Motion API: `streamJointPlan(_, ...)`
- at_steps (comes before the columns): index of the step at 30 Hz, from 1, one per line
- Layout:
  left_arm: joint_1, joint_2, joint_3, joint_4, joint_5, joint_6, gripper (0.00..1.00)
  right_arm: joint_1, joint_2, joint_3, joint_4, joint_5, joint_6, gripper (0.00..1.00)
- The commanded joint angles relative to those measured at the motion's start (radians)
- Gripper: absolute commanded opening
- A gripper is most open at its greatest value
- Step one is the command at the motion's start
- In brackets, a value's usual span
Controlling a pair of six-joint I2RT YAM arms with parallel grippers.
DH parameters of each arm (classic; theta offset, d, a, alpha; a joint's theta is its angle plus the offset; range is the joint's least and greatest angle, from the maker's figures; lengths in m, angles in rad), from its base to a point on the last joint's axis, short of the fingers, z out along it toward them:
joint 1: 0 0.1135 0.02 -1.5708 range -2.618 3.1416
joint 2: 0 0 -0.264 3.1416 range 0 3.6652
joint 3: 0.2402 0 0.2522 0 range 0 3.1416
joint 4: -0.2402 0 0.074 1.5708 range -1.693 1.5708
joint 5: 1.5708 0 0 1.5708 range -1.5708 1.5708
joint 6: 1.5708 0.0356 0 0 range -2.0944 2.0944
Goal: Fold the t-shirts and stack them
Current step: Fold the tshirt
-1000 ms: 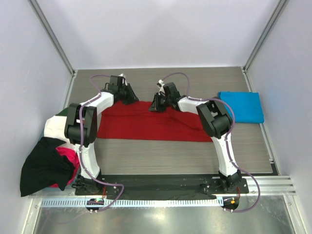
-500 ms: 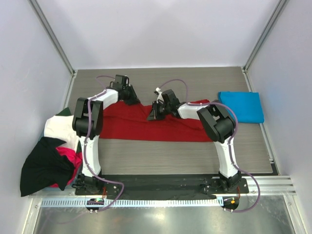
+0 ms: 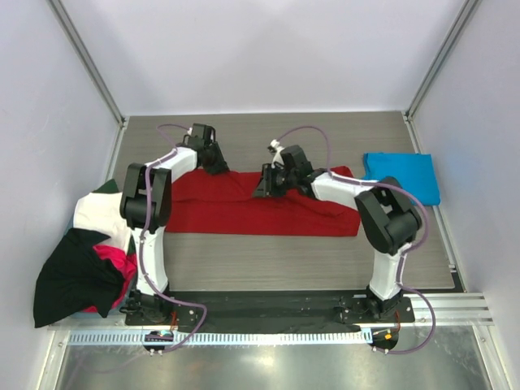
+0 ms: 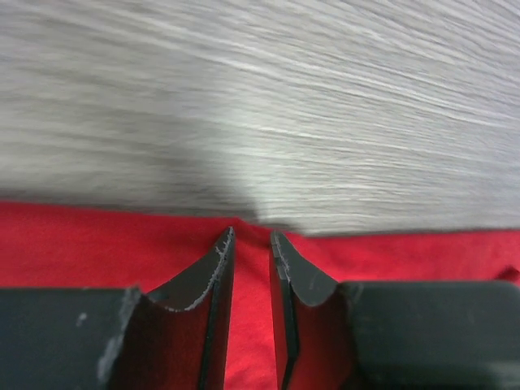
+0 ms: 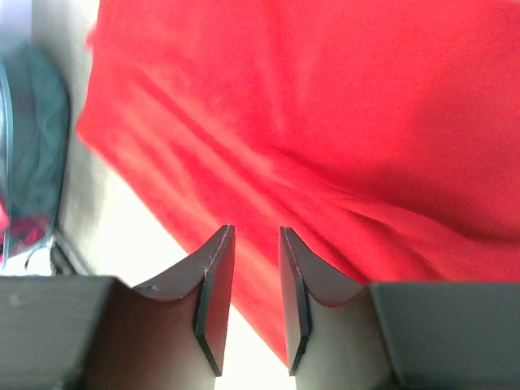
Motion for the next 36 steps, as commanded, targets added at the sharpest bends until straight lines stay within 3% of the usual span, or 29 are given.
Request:
streamJointPlan(1, 0.004, -0.102, -0.05, -0.007, -0.142, 0.024, 0.25, -0.085, -0.157, -0.041, -0.024, 0.145, -0.025, 0.35)
streamJointPlan(7, -0.011, -0.214, -0.089, 0.004, -0.254, 0.042, 0.3, -0.252, -0.203, -0.095, -0.124, 0.218, -0.025, 0.37)
streamJointPlan(9, -0.04, -0.261, -0.089, -0.004, -0.301, 0.056, 0.32, -0.272, -0.214, -0.126, -0.124, 0.228, -0.028, 0.52)
streamJointPlan(10, -0.053, -0.274, -0.089, -0.004, -0.306, 0.065, 0.33, -0.274, -0.216, -0.138, -0.124, 0.244, -0.031, 0.54)
streamJointPlan(15, -0.155, -0.294, -0.048, 0.012, -0.17, 0.086, 0.34, -0.283, -0.18, -0.141, -0.093, 0.251, -0.066, 0.55)
streamJointPlan(23, -0.31, -0.11, 0.112, -0.005, -0.064, 0.07, 0.34, -0.285, -0.151, -0.109, -0.063, 0.323, -0.121, 0.57)
streamJointPlan(36, -0.361, 0.103, 0.279, -0.036, 0.014, 0.037, 0.32, -0.254, -0.048, -0.014, -0.092, 0.396, -0.147, 0.52)
